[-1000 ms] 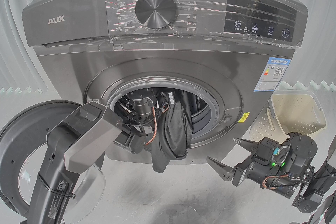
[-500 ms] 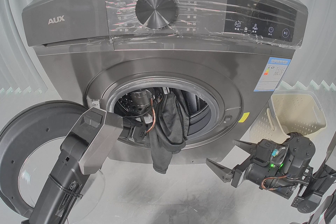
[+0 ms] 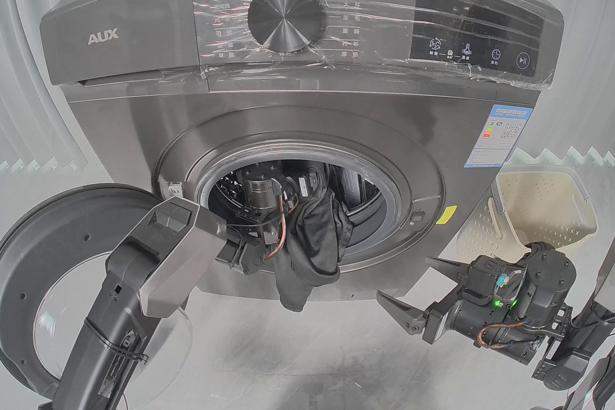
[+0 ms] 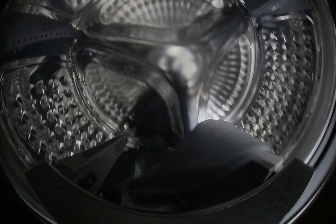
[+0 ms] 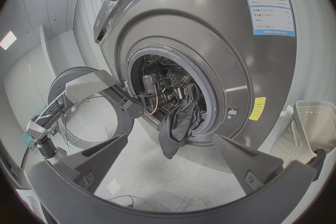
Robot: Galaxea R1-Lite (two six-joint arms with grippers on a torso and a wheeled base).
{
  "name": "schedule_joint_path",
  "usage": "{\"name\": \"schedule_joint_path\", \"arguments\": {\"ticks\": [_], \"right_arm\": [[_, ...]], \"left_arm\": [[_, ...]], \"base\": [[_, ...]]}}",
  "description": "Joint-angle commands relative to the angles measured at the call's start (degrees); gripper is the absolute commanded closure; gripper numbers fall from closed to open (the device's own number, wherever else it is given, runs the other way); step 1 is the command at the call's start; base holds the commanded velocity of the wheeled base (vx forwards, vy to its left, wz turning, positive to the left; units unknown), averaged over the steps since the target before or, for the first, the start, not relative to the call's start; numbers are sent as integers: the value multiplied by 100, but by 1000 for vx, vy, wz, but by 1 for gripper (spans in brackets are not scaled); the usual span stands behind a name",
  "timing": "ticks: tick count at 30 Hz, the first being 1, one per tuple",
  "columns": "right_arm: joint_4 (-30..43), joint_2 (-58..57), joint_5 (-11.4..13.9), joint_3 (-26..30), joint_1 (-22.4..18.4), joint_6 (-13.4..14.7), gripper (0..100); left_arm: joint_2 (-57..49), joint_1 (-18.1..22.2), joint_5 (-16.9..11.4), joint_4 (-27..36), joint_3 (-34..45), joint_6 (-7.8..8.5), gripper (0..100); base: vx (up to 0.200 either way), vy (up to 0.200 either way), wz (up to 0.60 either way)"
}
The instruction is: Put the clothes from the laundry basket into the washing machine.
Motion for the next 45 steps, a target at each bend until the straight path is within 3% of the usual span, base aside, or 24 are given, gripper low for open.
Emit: {"name": "schedule_joint_path", "arguments": {"ticks": [1,4,15,28,29,37,42,45], "right_arm": [[-1,9,5,4,-11,-7,0],[-1,-26,5,4,-11,-7,0],[-1,-8,14,-4,-11,-7,0],[-1,9,14,-13,-3,-7,0],[-1,9,5,-13,-11,-7,0],[-1,9,5,-22,-11,-7,0],[-1,9,14,-31,-3,-7,0],[-1,9,14,-31,-3,-7,0]], "left_arm": [[-1248,-270,-442,202,1783,-39,0],[-1546,-437,-758,272,2363,-39,0],[-1669,-508,-873,307,3163,75,0],[-1423,-622,-899,263,3224,198,0],[-1379,-622,-899,255,3215,216,100],[-1168,-622,-873,237,3101,269,100],[-1081,-543,-785,202,2591,216,100],[-922,-394,-433,202,1888,190,100]], "base": [[0,0,0],[0,0,0],[0,0,0],[0,0,0],[0,0,0],[0,0,0],[0,0,0],[0,0,0]]}}
